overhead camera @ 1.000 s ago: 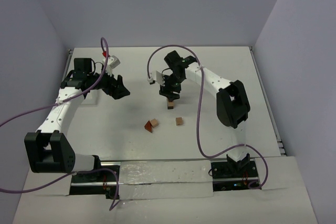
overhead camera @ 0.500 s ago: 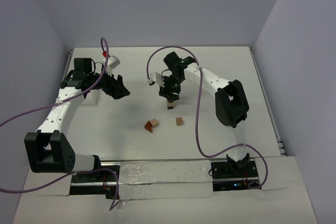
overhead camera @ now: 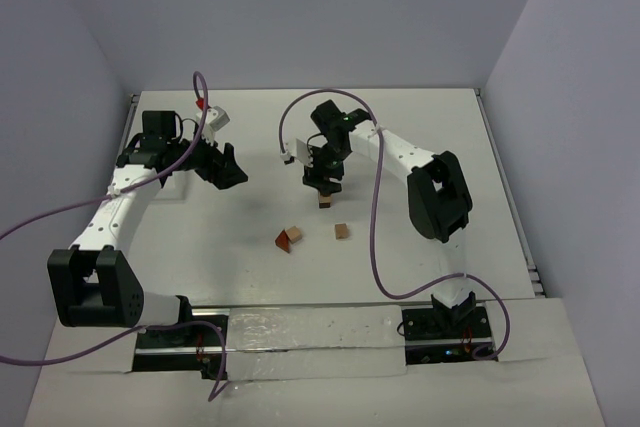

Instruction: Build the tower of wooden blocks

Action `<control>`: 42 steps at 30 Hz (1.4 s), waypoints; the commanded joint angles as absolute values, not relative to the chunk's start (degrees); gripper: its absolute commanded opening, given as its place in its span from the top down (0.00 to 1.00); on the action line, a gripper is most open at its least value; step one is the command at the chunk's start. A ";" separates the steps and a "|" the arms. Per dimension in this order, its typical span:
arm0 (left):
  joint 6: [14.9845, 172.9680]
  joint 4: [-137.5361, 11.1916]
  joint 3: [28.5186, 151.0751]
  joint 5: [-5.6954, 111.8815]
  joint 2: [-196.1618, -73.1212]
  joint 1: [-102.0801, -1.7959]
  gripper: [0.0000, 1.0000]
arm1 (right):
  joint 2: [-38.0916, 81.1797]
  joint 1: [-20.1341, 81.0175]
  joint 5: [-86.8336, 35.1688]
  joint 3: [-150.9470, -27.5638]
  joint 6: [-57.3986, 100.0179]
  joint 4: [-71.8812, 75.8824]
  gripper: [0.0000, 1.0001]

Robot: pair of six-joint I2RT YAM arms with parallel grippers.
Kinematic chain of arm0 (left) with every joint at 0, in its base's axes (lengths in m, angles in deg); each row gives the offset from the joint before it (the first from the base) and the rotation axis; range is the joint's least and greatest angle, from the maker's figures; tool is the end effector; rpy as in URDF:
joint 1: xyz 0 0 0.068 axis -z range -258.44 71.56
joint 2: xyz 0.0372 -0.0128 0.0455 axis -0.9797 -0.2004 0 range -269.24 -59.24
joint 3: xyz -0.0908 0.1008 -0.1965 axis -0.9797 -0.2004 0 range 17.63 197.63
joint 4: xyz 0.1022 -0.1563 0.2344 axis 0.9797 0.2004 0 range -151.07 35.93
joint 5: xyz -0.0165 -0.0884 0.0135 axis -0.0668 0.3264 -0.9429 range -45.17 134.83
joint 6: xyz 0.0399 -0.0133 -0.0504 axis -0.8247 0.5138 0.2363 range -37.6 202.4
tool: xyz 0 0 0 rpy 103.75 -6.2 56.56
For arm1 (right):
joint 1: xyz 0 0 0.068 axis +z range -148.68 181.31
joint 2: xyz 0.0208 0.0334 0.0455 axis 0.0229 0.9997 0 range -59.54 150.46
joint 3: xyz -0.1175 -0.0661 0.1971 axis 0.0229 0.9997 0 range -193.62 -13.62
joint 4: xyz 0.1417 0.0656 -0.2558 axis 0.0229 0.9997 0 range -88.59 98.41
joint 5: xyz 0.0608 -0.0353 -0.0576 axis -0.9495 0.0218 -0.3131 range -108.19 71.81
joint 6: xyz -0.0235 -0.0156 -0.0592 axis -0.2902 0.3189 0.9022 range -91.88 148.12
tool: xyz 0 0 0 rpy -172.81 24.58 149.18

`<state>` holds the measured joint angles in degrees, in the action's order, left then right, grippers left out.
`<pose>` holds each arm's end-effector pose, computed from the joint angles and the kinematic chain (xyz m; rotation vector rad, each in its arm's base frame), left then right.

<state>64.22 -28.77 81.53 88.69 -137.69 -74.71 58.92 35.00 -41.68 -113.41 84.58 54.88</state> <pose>0.3386 -0.0579 0.2426 0.7620 2.0940 -0.7696 0.3678 0.2699 0.1646 -1.9885 1.8583 0.4702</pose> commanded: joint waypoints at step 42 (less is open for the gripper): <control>67.69 -34.70 79.77 86.61 -130.87 -75.89 0.01 | 18.77 37.70 -37.44 -76.56 84.55 44.98 0.45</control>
<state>67.01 -32.42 80.00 86.36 -131.68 -75.53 19.83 37.56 -42.34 -82.24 81.89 49.15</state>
